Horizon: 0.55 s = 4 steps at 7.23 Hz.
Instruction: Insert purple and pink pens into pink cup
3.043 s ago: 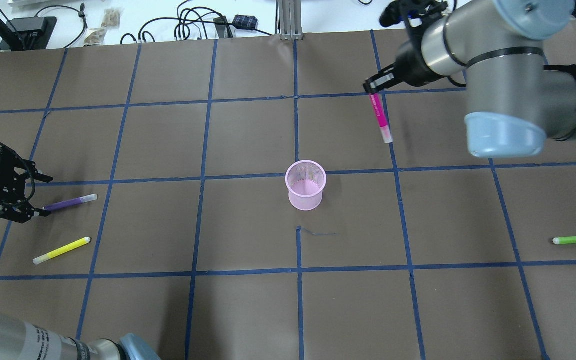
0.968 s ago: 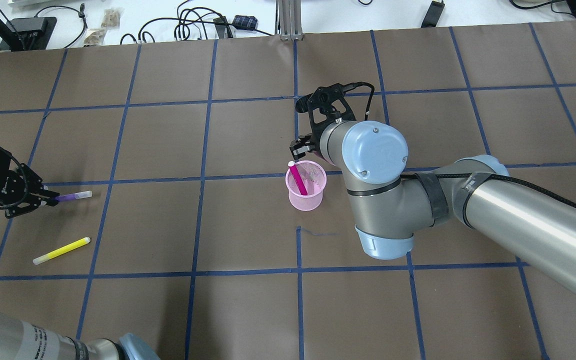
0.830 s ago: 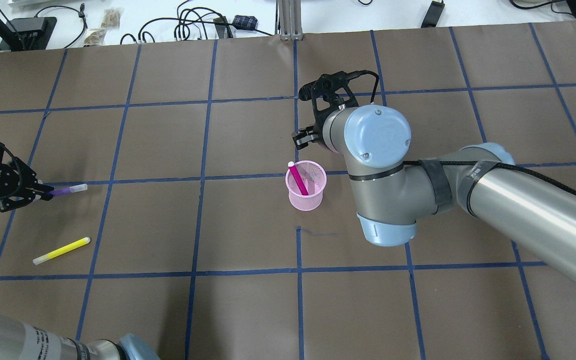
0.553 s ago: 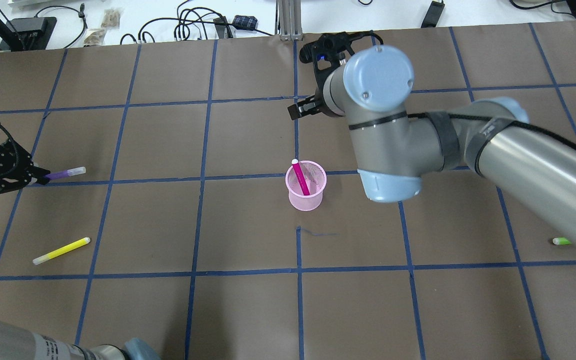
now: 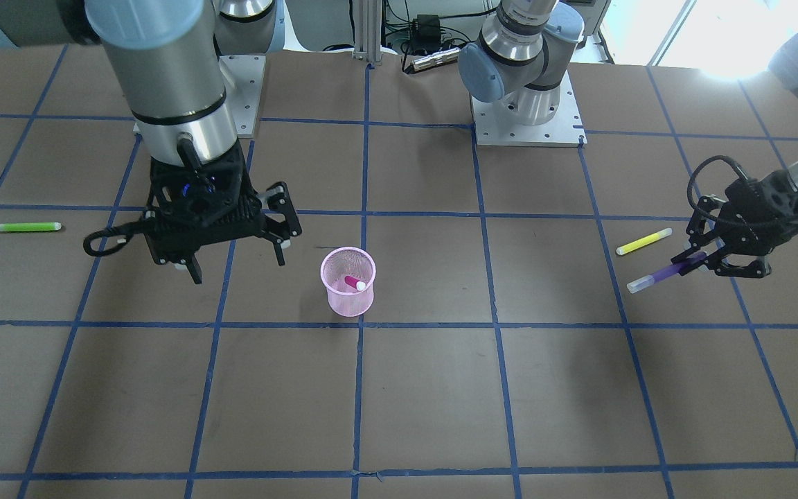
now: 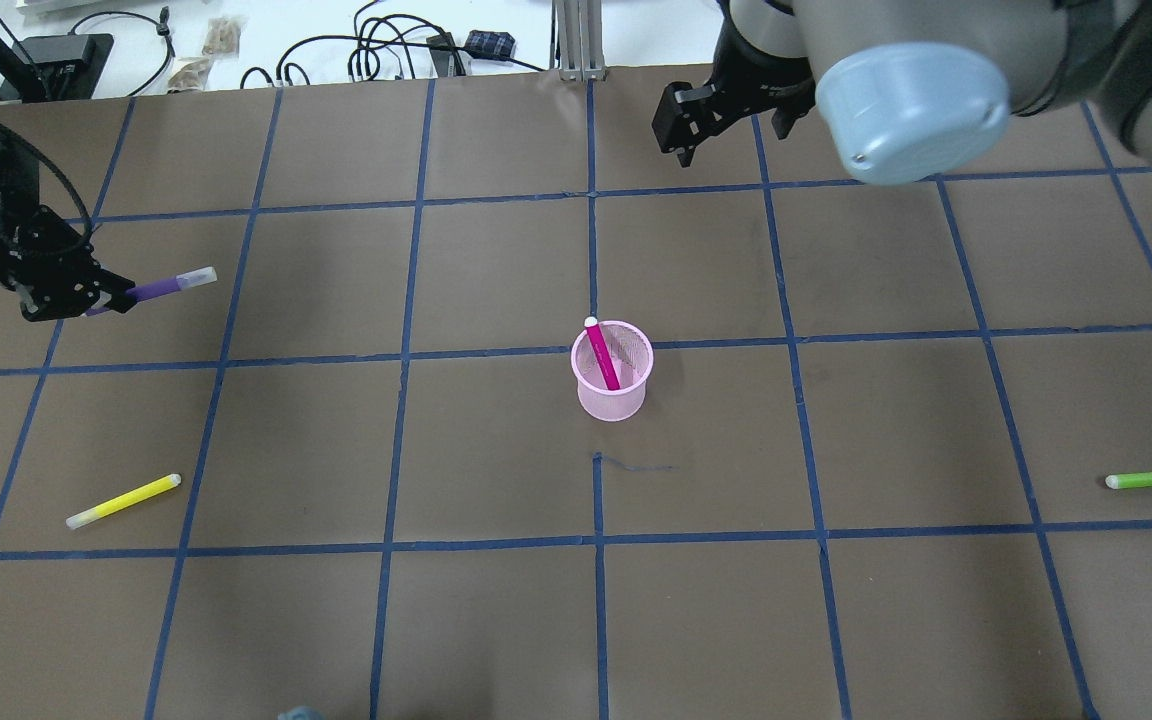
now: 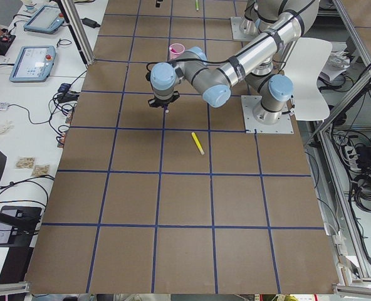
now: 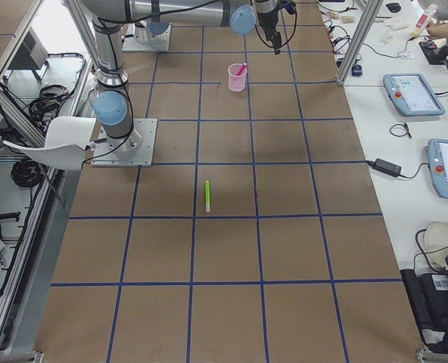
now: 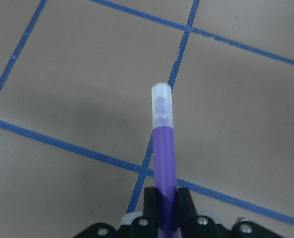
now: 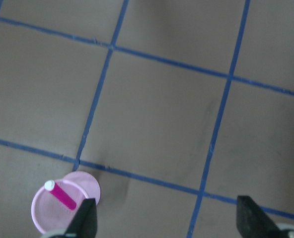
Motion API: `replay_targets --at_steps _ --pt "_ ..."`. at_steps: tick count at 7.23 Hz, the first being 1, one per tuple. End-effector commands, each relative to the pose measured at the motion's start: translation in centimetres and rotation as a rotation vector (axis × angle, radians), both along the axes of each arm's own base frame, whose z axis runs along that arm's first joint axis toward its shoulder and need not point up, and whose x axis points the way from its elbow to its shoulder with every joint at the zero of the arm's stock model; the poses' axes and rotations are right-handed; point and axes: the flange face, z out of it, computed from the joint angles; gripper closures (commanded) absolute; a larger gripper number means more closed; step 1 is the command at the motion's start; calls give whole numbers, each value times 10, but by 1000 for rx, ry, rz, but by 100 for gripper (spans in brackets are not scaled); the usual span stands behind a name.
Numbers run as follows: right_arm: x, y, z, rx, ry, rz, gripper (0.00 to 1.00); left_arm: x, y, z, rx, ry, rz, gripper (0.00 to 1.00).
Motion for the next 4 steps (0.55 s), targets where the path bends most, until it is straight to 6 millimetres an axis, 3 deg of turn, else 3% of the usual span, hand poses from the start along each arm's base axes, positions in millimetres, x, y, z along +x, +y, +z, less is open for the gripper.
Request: replay_targets --at_steps 1,2,4 --pt "-30 42 25 156 18 -35 0 -89 5 42 56 -10 160 100" --pt "-40 33 19 163 12 -50 0 -130 9 56 89 -6 256 100" --pt "-84 25 20 175 26 -54 0 -194 18 70 196 16 518 100"
